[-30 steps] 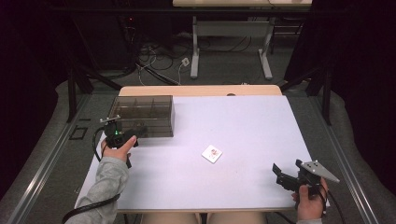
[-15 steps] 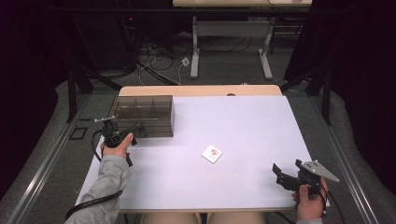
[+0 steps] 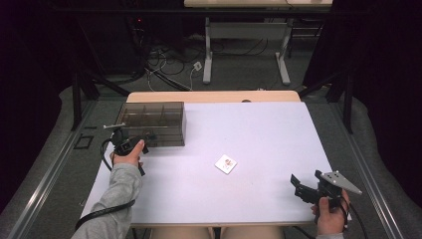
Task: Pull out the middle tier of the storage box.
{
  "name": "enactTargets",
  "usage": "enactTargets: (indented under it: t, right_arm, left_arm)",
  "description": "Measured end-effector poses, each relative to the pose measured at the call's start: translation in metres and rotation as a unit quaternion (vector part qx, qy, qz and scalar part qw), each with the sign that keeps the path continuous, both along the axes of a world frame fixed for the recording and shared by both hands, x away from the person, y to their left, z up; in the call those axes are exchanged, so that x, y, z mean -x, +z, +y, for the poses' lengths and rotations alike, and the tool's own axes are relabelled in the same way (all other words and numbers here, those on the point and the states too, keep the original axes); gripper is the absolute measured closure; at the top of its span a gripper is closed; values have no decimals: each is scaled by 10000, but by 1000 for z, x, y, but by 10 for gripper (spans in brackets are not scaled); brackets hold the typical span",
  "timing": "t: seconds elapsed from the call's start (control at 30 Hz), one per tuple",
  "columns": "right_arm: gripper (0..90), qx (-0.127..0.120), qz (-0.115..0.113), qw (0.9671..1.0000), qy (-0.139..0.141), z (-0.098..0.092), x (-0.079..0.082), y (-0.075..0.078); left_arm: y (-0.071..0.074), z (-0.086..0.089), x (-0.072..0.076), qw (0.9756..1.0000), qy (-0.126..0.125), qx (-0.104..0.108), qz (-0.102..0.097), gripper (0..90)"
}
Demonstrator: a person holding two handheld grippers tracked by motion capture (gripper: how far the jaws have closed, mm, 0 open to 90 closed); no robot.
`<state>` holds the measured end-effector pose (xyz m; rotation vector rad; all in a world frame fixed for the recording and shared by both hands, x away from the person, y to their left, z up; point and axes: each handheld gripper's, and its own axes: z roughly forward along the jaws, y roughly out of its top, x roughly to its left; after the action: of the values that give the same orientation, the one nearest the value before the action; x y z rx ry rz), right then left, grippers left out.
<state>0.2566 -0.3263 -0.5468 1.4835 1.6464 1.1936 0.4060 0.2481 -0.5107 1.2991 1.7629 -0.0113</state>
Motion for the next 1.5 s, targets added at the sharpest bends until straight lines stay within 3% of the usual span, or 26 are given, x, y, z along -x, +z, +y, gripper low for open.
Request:
enactTargets:
  t: [0.3, 0.8, 0.87, 0.9, 1.0, 1.1, 1.27, 1.3, 1.4, 1.5]
  right_arm:
    - [79, -40, -43, 10000, -20, 0, -1, -1]
    - [79, -68, -18, 10000, -10, 0, -1, 0]
    - [79, -56, 4, 10000, -9, 0, 0, 0]
    - [79, -56, 4, 10000, -9, 0, 0, 0]
    - [80, -18, 50, 10000, 18, -1, 0, 0]
    - [80, -22, -28, 10000, -11, 0, -1, -1]
    - [80, -32, 73, 10000, 5, -1, 0, 0]
    - [80, -58, -31, 10000, 4, -1, -1, -1]
    - [81, -53, -35, 10000, 12, -1, -1, -1]
    - [82, -26, 92, 10000, 19, -1, 0, 1]
  left_arm:
    - [-4, -4, -3, 9998, 79, 74, 195, 508]
    - [-12, -6, -7, 9991, 215, 129, 329, 536]
    - [-14, -7, -8, 9989, 327, 153, 299, 541]
    - [-13, -5, -8, 9989, 214, 172, 381, 541]
    - [-16, -8, -10, 9985, 374, 235, 334, 547]
    - [-18, -8, -10, 9983, 383, 260, 345, 551]
    - [-21, -10, -12, 9979, 427, 347, 352, 560]
    - [-21, -9, -12, 9979, 387, 373, 372, 563]
    - [-22, -10, -13, 9978, 408, 386, 343, 568]
    - [-22, -11, -13, 9977, 407, 429, 335, 581]
